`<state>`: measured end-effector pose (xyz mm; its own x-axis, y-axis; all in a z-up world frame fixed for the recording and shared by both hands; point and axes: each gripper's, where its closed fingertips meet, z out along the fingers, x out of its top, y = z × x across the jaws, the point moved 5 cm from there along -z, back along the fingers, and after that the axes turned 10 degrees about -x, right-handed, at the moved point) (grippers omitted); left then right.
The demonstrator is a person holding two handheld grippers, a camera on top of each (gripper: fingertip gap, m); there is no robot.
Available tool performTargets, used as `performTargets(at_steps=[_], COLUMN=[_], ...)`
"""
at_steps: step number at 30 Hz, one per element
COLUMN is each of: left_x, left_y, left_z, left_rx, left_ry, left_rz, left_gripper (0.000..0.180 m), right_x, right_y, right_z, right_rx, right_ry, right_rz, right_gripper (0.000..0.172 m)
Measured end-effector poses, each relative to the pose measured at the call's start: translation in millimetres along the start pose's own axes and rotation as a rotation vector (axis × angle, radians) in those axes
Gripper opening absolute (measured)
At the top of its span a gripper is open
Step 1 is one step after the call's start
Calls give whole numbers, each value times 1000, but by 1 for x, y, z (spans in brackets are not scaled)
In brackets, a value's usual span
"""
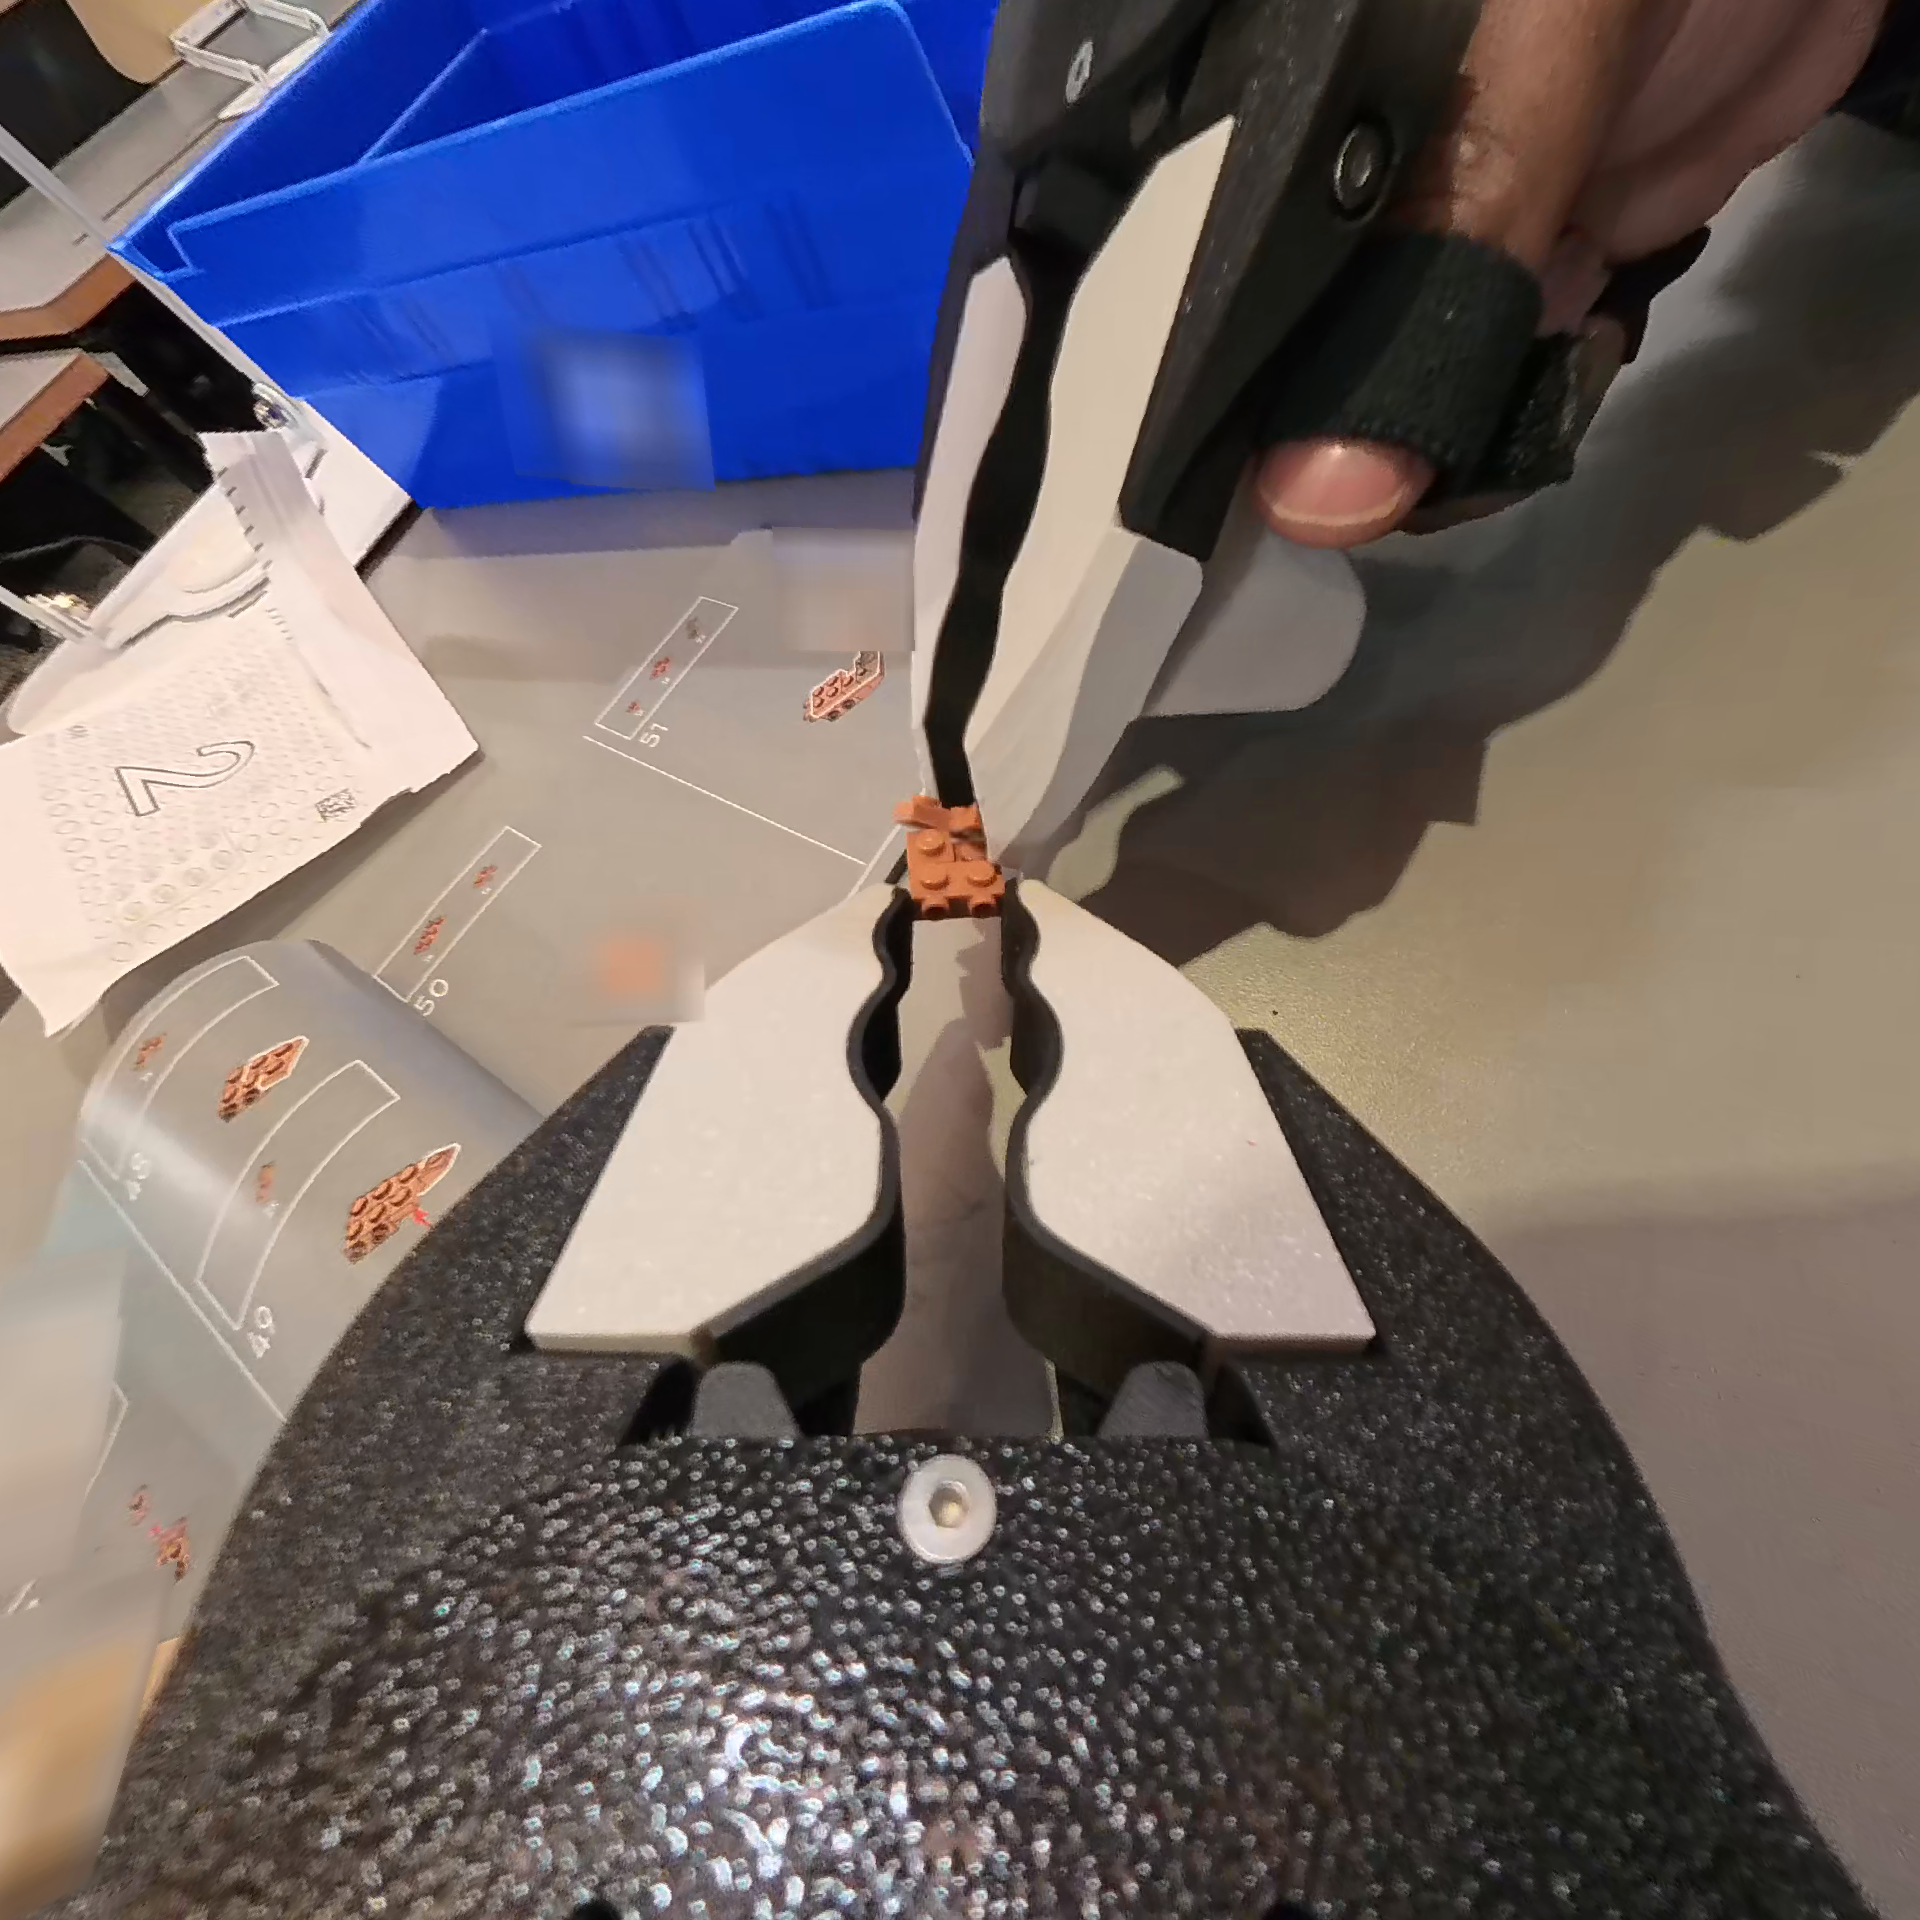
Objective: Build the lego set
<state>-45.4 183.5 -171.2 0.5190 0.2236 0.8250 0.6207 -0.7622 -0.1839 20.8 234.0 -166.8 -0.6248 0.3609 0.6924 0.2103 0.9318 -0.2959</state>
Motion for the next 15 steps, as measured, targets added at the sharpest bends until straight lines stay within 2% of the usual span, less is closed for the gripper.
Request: performTargets(at_steps=[15], left_x=[1], left_y=[0], left_z=[-1], left_rx=[-3], left_ry=[10], left_rz=[0], left_gripper=[16], right_x=[0], right_y=[-4], right_z=[-2], right_rx=[21], right_ry=[8], right_rz=[38], right_gripper=[16])
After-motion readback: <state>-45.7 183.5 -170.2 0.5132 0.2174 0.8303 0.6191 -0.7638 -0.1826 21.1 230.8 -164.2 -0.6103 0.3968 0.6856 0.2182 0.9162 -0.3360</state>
